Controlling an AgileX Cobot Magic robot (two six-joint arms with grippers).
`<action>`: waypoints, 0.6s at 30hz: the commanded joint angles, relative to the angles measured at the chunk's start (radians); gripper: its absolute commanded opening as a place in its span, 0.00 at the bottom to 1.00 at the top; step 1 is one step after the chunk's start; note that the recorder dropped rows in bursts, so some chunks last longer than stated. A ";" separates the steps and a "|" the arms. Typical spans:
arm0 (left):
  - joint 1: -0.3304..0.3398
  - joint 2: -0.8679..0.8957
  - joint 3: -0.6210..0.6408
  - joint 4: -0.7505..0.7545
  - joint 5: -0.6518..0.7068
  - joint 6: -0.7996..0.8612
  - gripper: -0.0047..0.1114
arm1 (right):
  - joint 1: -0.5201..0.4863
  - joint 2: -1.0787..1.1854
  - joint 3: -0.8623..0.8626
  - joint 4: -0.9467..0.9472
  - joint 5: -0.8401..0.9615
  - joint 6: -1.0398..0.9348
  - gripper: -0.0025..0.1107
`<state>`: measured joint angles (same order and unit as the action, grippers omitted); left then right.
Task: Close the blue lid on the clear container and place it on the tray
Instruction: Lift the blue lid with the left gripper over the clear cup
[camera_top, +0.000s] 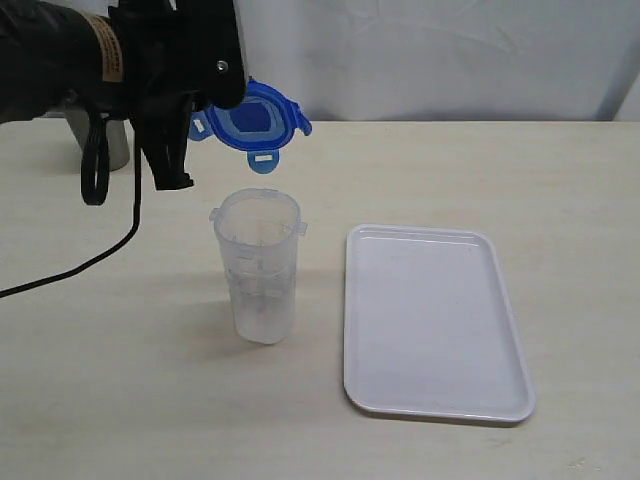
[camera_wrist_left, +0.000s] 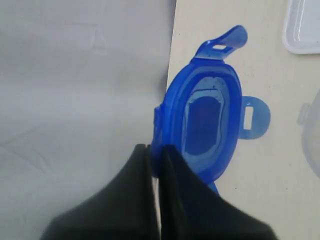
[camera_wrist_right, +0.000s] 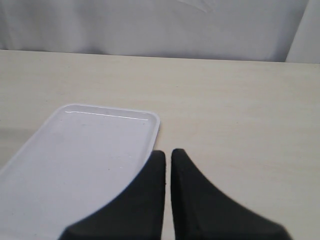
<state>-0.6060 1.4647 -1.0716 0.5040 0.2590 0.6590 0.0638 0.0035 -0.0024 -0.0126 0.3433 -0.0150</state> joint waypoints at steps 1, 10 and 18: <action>-0.045 -0.006 0.001 0.083 0.051 0.000 0.04 | -0.003 -0.004 0.002 0.001 -0.002 0.004 0.06; -0.128 -0.006 0.001 0.386 0.131 -0.285 0.04 | -0.003 -0.004 0.002 0.001 -0.002 0.004 0.06; -0.180 -0.006 0.001 0.400 0.163 -0.329 0.04 | -0.003 -0.004 0.002 0.001 -0.002 0.004 0.06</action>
<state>-0.7773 1.4647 -1.0716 0.8916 0.4097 0.3649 0.0638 0.0035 -0.0024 -0.0126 0.3433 -0.0150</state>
